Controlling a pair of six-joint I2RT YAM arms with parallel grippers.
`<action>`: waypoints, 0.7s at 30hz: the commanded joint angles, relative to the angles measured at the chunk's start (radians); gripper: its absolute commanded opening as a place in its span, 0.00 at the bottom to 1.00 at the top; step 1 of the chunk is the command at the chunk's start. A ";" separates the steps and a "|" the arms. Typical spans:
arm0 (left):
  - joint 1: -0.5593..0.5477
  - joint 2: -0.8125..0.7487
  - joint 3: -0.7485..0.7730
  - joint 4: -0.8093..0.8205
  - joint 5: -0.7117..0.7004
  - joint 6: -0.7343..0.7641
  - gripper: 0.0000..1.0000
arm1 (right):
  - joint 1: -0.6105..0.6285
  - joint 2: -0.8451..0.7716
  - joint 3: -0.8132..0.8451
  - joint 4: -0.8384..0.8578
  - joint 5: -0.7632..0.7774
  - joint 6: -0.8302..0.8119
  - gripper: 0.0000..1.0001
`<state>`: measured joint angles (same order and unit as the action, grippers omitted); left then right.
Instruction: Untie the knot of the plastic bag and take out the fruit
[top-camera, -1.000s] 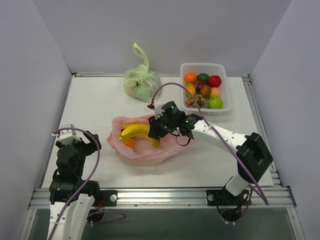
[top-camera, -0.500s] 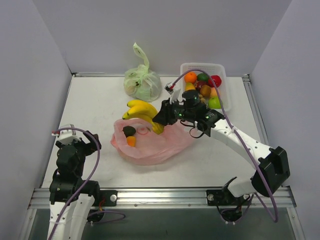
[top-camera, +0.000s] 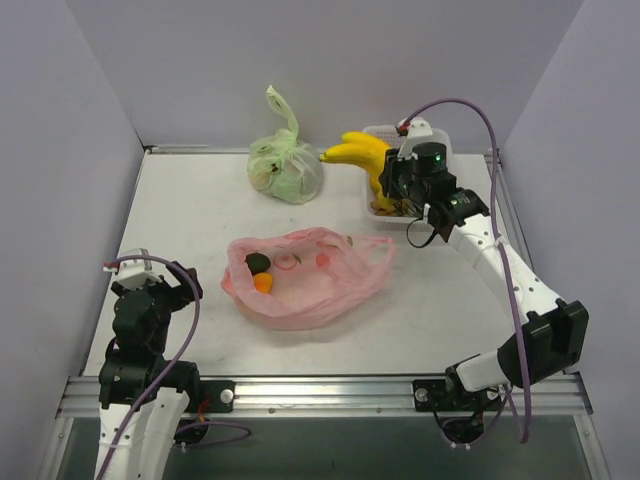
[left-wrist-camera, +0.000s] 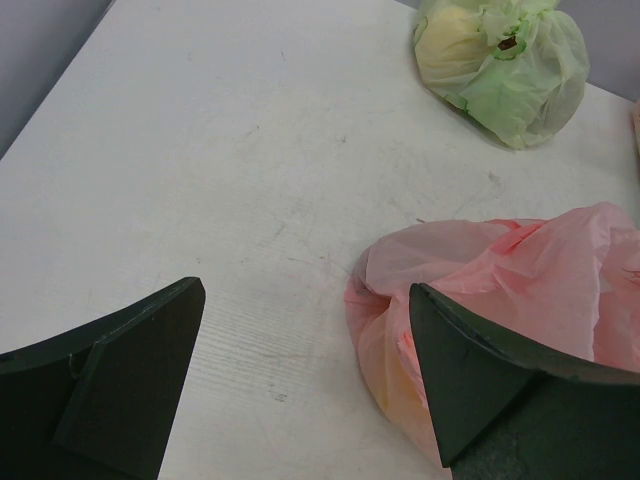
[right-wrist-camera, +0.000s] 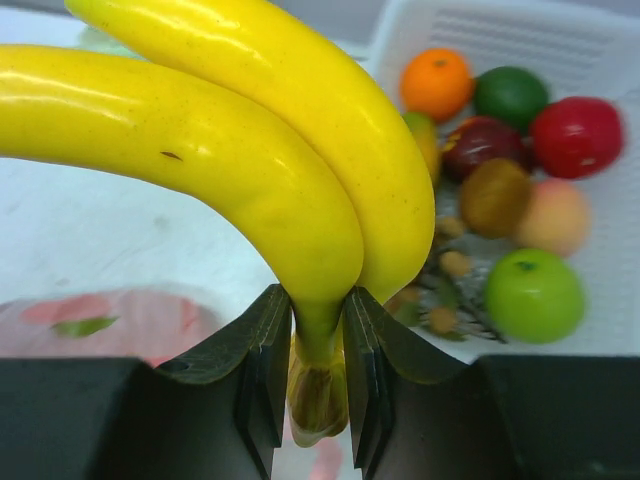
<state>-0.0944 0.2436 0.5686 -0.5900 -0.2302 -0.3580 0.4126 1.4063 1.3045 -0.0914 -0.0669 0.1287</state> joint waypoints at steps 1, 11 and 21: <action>0.007 0.002 0.005 0.045 0.005 0.007 0.95 | -0.072 0.087 0.091 0.004 0.212 -0.121 0.00; 0.012 0.006 0.010 0.042 -0.004 0.005 0.95 | -0.228 0.407 0.337 0.125 0.337 -0.282 0.03; 0.013 0.039 0.017 0.042 0.020 0.008 0.96 | -0.261 0.570 0.467 0.114 0.283 -0.270 0.89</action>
<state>-0.0895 0.2668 0.5686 -0.5865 -0.2272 -0.3580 0.1482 2.0048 1.7203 -0.0051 0.2188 -0.1478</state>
